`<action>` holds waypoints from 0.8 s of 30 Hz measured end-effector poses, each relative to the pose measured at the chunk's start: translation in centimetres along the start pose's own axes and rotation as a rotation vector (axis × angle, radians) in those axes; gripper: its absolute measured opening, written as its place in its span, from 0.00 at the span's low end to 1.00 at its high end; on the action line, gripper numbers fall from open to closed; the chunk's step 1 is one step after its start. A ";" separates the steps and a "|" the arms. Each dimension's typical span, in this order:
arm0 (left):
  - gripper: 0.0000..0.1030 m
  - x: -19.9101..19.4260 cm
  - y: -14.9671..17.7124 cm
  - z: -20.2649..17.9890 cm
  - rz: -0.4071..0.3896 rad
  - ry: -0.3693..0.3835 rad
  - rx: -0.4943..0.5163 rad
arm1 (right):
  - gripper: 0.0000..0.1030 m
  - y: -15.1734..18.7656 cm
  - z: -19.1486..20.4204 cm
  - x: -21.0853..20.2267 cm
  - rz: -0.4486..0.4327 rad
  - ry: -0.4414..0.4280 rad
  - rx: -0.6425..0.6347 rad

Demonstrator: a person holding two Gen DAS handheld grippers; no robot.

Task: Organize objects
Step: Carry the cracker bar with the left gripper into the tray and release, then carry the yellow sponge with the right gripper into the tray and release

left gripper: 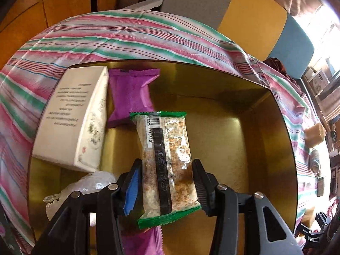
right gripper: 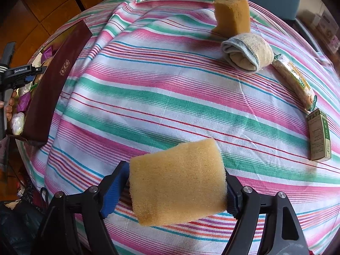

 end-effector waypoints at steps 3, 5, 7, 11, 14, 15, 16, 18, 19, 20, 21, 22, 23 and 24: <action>0.47 -0.9 0.4 -0.1 -0.019 -0.028 0.025 | 0.79 0.1 0.0 -0.2 -0.001 0.000 0.000; 0.47 -2.0 0.6 -0.4 -0.050 -0.036 0.039 | 0.79 -0.4 -0.3 0.0 -0.001 0.000 -0.001; 0.48 -3.3 0.8 -0.8 -0.087 -0.059 0.067 | 0.79 -0.4 -0.5 -0.3 -0.003 0.003 -0.003; 0.48 -6.9 0.8 -2.0 -0.195 -0.093 0.119 | 0.79 -0.6 -1.1 -0.7 -0.007 0.006 -0.006; 0.49 -9.4 0.9 -3.0 -0.267 -0.101 0.148 | 0.79 -0.7 -1.5 -1.0 -0.008 0.006 -0.005; 0.49 -10.2 1.0 -3.3 -0.288 -0.103 0.155 | 0.79 -0.8 -1.6 -1.2 -0.008 0.007 -0.005; 0.49 -10.9 1.1 -3.6 -0.308 -0.103 0.164 | 0.79 -1.0 -2.5 -1.2 -0.009 0.007 -0.006; 0.49 -12.2 1.2 -4.1 -0.339 -0.102 0.176 | 0.79 -1.1 -2.9 -1.5 -0.013 0.010 -0.007; 0.49 -12.9 1.5 -4.5 -0.354 -0.101 0.187 | 0.79 -1.1 -3.0 -1.6 -0.016 0.012 -0.007; 0.49 -13.2 1.4 -4.7 -0.363 -0.101 0.194 | 0.79 -1.2 -3.2 -1.8 -0.020 0.016 -0.008; 0.50 -13.8 1.7 -5.0 -0.373 -0.102 0.203 | 0.79 -1.2 -3.3 -1.9 -0.023 0.019 -0.008; 0.50 -14.3 1.9 -5.3 -0.383 -0.102 0.215 | 0.78 -1.2 -3.5 -2.1 -0.026 0.022 -0.008; 0.50 -14.7 2.0 -5.6 -0.388 -0.104 0.222 | 0.77 -1.3 -3.6 -2.2 -0.030 0.027 -0.009; 0.50 -15.1 2.2 -5.8 -0.397 -0.107 0.232 | 0.75 -1.4 -3.8 -2.5 -0.036 0.032 -0.008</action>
Point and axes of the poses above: each gripper's, at about its wrist camera, not at the fingertips, and x roughly the way its jaws point, z to its left, y to its underside, the point moved 5 cm from there along x, roughly the way its jaws point, and after that the axes turned 14 degrees about x, right-handed, at the moved point
